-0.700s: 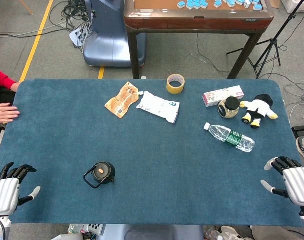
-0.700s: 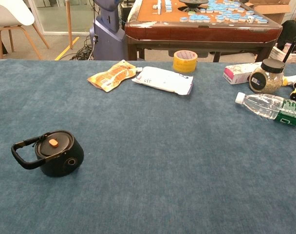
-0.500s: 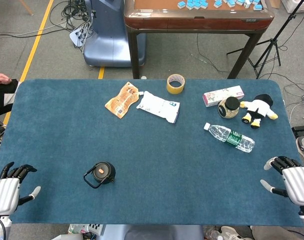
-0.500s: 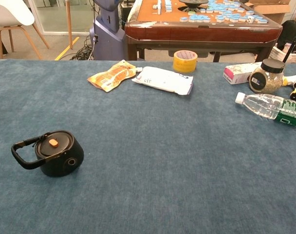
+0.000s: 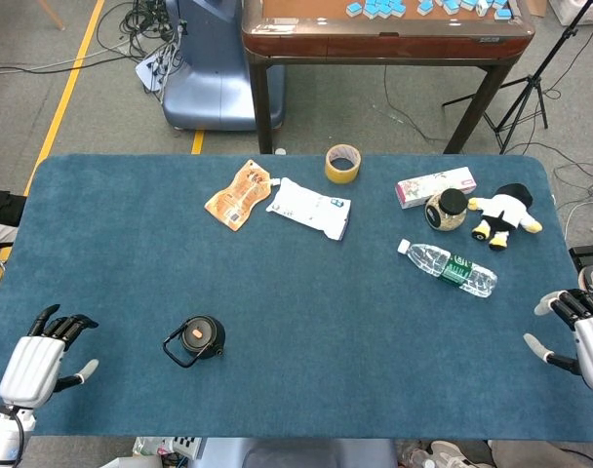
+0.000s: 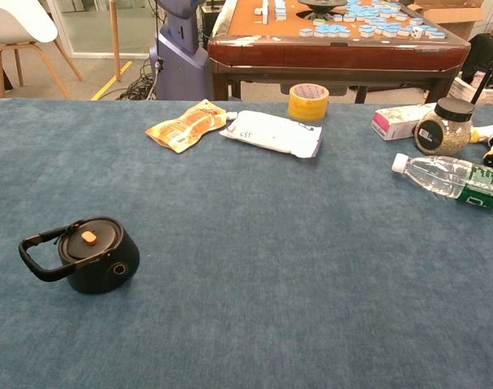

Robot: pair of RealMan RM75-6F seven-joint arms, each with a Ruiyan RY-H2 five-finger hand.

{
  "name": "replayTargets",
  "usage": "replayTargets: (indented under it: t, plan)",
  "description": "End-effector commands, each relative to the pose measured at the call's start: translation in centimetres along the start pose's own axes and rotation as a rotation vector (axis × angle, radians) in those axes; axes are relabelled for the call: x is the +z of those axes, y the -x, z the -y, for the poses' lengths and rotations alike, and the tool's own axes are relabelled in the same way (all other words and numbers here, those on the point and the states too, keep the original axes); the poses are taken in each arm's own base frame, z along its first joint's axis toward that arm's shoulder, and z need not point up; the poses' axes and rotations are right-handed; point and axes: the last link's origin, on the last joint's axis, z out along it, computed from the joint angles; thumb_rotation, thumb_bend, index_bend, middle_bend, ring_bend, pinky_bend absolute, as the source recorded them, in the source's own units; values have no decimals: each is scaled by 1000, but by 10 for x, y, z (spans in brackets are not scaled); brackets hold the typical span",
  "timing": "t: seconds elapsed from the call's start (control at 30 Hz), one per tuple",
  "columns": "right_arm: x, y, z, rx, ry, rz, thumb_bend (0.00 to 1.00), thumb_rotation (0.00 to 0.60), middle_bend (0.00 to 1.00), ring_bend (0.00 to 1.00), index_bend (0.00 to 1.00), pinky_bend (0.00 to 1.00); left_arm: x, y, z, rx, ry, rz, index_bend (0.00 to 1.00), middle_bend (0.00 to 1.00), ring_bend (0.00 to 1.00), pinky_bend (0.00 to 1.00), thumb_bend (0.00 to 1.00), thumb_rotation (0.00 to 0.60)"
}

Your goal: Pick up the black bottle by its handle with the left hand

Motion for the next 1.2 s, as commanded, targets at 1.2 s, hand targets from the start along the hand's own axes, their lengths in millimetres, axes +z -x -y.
replayTargets:
  t: [1.2]
  plan:
    - [-15,0,-7,-1,53,19,188,600,417,304,480,389,58,72,-63,11,309,59,85,194,249,88,125,600]
